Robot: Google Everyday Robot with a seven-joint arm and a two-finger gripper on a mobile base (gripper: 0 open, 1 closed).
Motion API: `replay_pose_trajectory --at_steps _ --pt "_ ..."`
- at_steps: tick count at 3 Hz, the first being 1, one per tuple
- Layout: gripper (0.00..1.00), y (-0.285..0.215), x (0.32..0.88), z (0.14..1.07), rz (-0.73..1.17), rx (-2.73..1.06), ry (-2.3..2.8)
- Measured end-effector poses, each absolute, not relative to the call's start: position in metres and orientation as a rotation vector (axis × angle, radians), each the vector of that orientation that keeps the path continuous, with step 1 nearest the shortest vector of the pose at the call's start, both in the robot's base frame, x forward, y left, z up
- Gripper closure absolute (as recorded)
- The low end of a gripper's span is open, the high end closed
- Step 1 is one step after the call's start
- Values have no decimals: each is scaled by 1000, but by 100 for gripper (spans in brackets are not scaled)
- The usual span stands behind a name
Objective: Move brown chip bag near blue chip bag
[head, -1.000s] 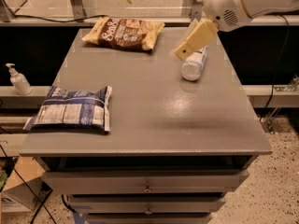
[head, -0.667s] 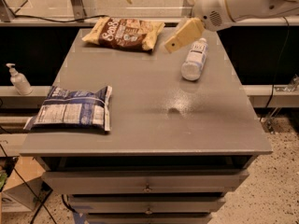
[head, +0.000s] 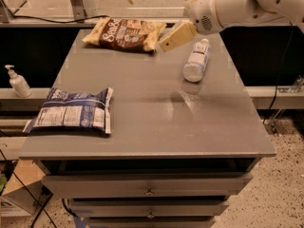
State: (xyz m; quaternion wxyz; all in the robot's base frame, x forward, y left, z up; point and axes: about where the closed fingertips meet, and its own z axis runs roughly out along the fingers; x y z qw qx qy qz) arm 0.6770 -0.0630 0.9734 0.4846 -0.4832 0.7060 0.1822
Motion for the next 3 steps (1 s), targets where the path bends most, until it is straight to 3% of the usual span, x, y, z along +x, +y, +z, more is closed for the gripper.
replay_pose_trajectory --at_steps 3 --pt "0 -38 749 916 443 -1116 1783"
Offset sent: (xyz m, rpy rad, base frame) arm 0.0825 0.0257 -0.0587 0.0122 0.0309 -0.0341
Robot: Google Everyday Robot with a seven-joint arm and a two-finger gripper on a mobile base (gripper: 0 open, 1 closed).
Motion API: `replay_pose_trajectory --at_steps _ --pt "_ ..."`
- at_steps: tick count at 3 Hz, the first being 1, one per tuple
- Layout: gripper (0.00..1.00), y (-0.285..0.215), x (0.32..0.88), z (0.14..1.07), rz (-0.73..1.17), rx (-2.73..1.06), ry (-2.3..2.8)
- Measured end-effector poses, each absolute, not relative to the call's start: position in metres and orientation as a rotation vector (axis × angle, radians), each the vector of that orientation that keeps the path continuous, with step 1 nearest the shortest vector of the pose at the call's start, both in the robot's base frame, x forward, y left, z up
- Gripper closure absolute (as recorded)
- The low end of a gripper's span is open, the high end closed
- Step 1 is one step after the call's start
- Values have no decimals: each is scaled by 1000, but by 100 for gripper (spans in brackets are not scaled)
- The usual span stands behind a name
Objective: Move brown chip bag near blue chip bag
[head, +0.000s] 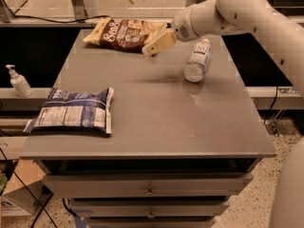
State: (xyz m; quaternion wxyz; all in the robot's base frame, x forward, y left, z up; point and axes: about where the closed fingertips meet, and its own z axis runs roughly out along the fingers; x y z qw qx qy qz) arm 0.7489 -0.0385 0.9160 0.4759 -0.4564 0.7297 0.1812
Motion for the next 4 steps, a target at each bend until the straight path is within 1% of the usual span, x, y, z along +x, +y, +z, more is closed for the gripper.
replay_pose_trajectory --at_steps 3,4 --pt "0 -17 824 848 436 -923 1888" --pt "18 -14 837 837 423 -884 1910"
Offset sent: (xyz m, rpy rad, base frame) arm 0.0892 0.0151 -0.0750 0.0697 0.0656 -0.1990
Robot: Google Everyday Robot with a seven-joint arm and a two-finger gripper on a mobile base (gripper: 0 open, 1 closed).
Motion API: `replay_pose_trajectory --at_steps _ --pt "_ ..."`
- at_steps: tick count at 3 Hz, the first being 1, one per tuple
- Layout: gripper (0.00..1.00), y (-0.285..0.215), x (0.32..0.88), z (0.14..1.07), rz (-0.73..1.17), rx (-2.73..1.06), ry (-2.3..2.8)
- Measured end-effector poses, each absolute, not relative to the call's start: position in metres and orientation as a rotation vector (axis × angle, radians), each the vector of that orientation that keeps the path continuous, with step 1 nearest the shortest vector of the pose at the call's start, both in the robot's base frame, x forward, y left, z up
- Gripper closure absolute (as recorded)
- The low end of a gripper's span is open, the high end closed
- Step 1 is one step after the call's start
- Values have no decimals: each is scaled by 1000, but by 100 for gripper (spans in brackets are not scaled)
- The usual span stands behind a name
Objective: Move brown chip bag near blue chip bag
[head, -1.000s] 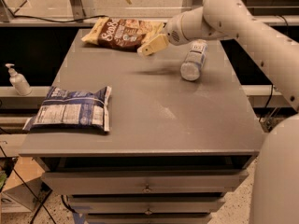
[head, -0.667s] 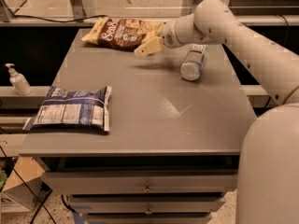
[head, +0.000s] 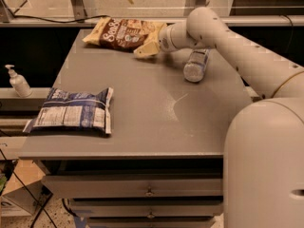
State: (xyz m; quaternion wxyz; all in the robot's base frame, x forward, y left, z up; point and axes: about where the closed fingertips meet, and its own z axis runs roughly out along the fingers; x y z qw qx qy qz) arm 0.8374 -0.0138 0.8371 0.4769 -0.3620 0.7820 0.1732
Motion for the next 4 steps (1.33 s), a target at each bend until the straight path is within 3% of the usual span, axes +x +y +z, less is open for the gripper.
replay_pose_trajectory --at_steps 3,4 --pt "88 -2 835 873 311 -963 1827" --pt "100 6 806 902 355 -1046 1765"
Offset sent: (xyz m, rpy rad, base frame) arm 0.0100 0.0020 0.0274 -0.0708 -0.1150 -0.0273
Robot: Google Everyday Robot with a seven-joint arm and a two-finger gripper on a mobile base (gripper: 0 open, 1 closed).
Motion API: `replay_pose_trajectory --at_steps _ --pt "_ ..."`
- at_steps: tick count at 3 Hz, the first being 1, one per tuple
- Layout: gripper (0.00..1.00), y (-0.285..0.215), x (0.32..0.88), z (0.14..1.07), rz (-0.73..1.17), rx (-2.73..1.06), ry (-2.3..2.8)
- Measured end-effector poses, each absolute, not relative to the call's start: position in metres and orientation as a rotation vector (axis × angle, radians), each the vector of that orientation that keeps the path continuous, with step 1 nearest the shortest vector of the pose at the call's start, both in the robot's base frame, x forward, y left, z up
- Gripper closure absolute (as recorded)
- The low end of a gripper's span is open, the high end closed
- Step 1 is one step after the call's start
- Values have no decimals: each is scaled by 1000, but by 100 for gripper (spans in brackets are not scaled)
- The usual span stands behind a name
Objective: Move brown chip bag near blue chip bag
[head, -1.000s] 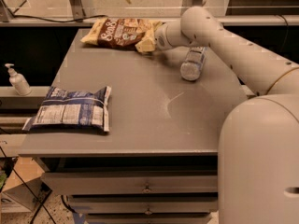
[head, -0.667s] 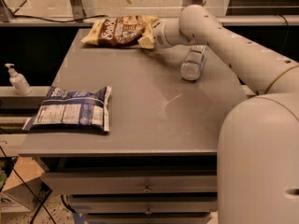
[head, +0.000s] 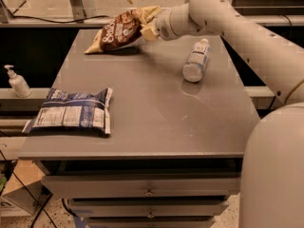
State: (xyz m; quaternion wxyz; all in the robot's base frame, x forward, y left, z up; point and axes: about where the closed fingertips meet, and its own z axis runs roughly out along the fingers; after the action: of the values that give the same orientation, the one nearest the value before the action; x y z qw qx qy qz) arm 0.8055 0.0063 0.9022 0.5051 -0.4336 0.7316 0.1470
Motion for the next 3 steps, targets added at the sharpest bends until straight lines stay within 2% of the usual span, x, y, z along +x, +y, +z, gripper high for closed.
replay_pose_trajectory --at_steps 3 --pt "100 42 659 940 641 -1262 1682"
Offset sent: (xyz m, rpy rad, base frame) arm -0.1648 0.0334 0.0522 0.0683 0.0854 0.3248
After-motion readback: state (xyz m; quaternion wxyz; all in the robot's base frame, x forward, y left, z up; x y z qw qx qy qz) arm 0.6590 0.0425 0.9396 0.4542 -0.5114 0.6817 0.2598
